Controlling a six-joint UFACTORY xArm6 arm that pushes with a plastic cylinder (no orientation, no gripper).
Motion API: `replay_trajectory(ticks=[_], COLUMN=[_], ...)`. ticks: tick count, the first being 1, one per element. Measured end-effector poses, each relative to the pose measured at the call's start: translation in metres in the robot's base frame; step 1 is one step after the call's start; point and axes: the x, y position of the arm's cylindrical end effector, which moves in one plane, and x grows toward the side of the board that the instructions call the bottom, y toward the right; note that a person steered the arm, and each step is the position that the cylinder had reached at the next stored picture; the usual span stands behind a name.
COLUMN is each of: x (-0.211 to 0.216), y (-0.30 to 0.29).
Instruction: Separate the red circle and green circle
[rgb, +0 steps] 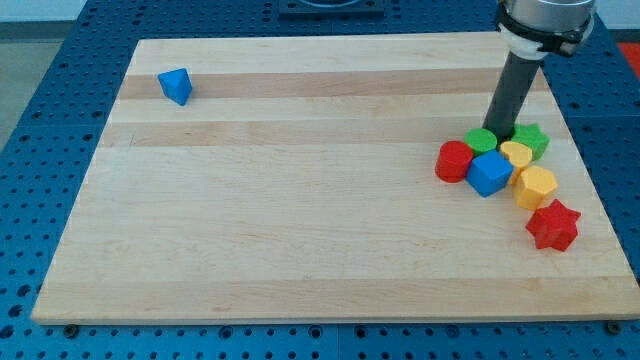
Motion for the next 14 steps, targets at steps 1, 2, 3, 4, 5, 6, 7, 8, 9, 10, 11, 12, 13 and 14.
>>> replay_trajectory(ticks=[1, 2, 3, 4, 5, 6, 7, 8, 9, 10, 11, 12, 13, 14], x=[0.018, 0.028, 0.028, 0.028, 0.029, 0.014, 0.012, 0.018, 0.062, 0.062, 0.07, 0.118, 0.128, 0.128], y=[-0.01, -0.014, -0.014, -0.049, -0.055, -0.066, -0.098, -0.098, -0.098, -0.098, -0.102, -0.103, -0.083, -0.051])
